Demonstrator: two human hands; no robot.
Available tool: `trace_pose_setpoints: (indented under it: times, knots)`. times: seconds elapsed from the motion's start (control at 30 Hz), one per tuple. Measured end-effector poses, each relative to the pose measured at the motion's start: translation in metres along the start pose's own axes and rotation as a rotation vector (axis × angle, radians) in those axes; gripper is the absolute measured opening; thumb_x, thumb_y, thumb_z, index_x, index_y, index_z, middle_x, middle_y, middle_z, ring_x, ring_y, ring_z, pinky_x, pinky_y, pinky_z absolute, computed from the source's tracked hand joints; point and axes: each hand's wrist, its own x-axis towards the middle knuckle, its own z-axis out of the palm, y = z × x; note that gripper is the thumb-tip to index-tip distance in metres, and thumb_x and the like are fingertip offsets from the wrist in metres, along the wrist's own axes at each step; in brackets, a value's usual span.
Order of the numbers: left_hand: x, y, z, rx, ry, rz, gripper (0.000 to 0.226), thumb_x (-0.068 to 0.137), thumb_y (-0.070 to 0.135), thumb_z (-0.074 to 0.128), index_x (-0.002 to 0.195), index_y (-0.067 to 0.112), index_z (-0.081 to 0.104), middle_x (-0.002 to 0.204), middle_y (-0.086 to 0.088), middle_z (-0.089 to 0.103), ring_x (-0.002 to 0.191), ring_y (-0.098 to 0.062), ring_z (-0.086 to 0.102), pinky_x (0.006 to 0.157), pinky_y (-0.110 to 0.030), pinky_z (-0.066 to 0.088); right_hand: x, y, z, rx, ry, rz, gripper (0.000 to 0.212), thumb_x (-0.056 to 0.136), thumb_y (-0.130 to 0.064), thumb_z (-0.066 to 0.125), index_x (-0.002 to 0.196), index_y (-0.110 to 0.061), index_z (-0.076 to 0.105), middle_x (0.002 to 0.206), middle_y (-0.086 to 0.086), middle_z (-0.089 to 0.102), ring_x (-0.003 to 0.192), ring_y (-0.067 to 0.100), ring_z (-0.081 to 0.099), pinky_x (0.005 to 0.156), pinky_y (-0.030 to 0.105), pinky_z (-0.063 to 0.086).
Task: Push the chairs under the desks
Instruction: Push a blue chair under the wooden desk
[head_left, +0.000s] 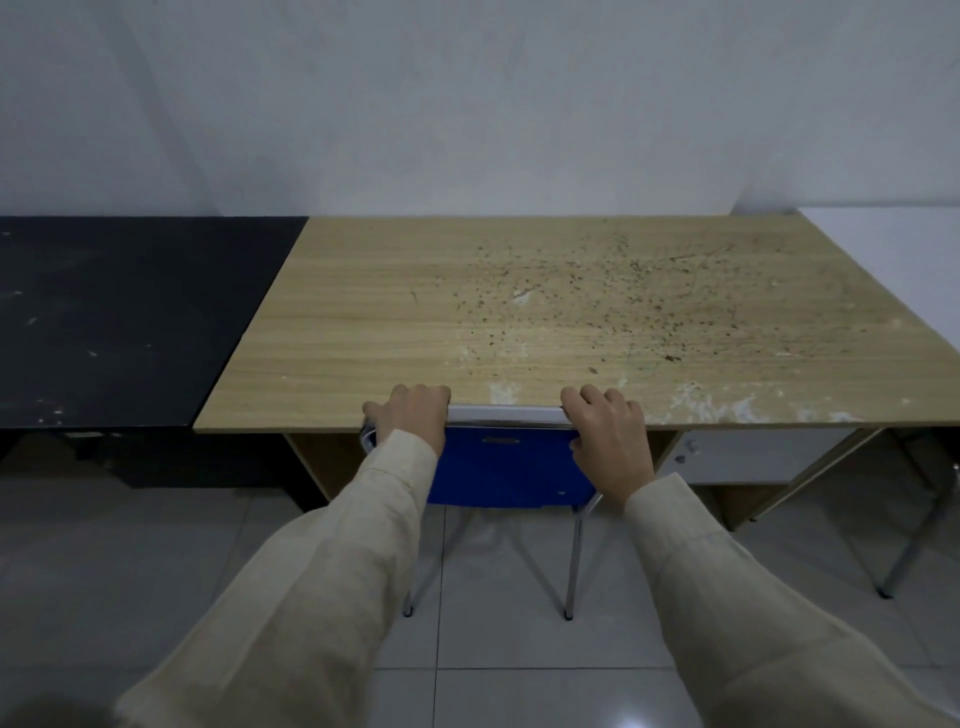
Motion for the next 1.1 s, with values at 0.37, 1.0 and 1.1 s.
trace_pose_setpoints:
  times: [0.37,1.0,1.1]
  knots:
    - [-0.008,-0.003,-0.007,-0.069,-0.089,0.048,0.065,0.09,0.018,0.059,0.146,0.025,0.025,0.138,-0.011,0.045,0.129,-0.031,0.038,0.101,-0.055,0.035,-0.003,0.002,-0.005,0.008,-0.061,-0.023,0.035,0.06,0.009,0.073,0.081,-0.01,0.052,0.072,0.009,0.061,0.06,0.026,0.054,0.051,0.033,0.042]
    - [-0.149,-0.114,-0.067,-0.092,-0.03,-0.044,0.033,0.096,0.029,0.047,0.128,0.028,0.057,0.133,0.002,0.059,0.12,-0.021,0.056,0.102,-0.039,0.045,0.02,-0.115,-0.118,0.279,-0.502,-0.178,0.028,0.094,-0.02,0.054,0.118,-0.008,0.057,0.113,0.015,0.064,0.097,0.031,0.062,0.077,0.035,0.051]
    - [-0.172,-0.149,-0.072,-0.078,0.038,-0.102,0.031,0.096,0.027,0.045,0.125,0.029,0.058,0.129,0.002,0.061,0.117,-0.022,0.057,0.102,-0.039,0.04,0.023,-0.157,-0.147,0.366,-0.386,-0.255,0.027,0.093,-0.019,0.055,0.119,-0.011,0.059,0.116,0.012,0.064,0.102,0.03,0.061,0.081,0.036,0.052]
